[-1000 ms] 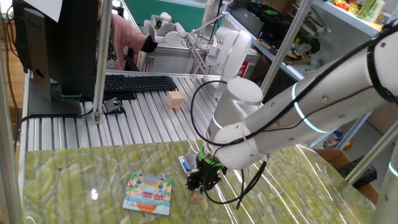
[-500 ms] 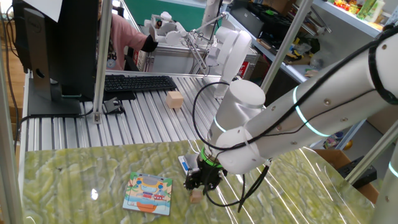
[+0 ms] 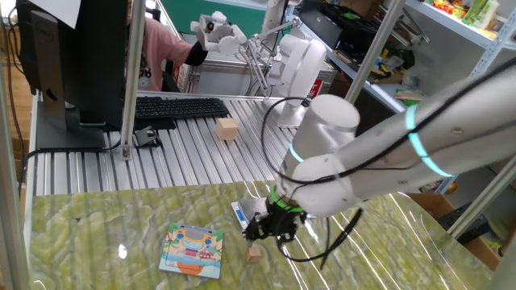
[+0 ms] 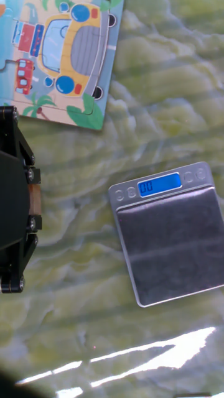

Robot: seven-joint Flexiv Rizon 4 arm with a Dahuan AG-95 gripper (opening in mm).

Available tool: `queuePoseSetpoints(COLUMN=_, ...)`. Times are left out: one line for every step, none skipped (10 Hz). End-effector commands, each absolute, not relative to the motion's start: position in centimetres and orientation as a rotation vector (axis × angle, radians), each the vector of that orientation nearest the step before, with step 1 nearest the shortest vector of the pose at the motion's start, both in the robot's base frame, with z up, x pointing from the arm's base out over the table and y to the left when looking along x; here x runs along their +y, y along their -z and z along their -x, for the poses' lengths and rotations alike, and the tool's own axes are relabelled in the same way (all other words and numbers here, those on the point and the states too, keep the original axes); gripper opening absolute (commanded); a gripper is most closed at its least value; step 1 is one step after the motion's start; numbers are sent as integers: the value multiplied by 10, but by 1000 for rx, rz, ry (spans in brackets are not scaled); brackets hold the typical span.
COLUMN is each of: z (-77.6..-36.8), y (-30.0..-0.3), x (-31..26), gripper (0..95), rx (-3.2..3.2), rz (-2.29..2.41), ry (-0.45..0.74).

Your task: Remove the object from the scale

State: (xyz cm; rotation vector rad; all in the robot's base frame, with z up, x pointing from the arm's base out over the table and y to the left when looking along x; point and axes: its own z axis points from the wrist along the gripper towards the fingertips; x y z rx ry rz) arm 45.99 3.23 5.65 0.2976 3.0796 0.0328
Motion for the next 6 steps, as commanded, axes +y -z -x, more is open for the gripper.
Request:
queuePoseSetpoints(z=-457, y=-64, x=26, gripper=570, rx=3085, rz=-241, ry=-35)
queuePoseSetpoints(z=-452, y=-73, x=21, gripper=570, rx=3092, rz=-222, ry=-35)
queuePoseSetpoints(z=-450, y=-82, x=21, gripper=570, rx=3098, rz=-228, ry=-27)
queuePoseSetpoints(z=-452, y=-95, x=25, gripper=380, rx=3108, rz=-232, ry=-23)
queuePoseSetpoints(z=-454, y=-105, x=26, gripper=380, rx=3120, rz=-210, ry=-22)
queuePoseSetpoints(z=-457, y=-115, x=24, gripper=190, rx=3133, rz=-156, ry=-21)
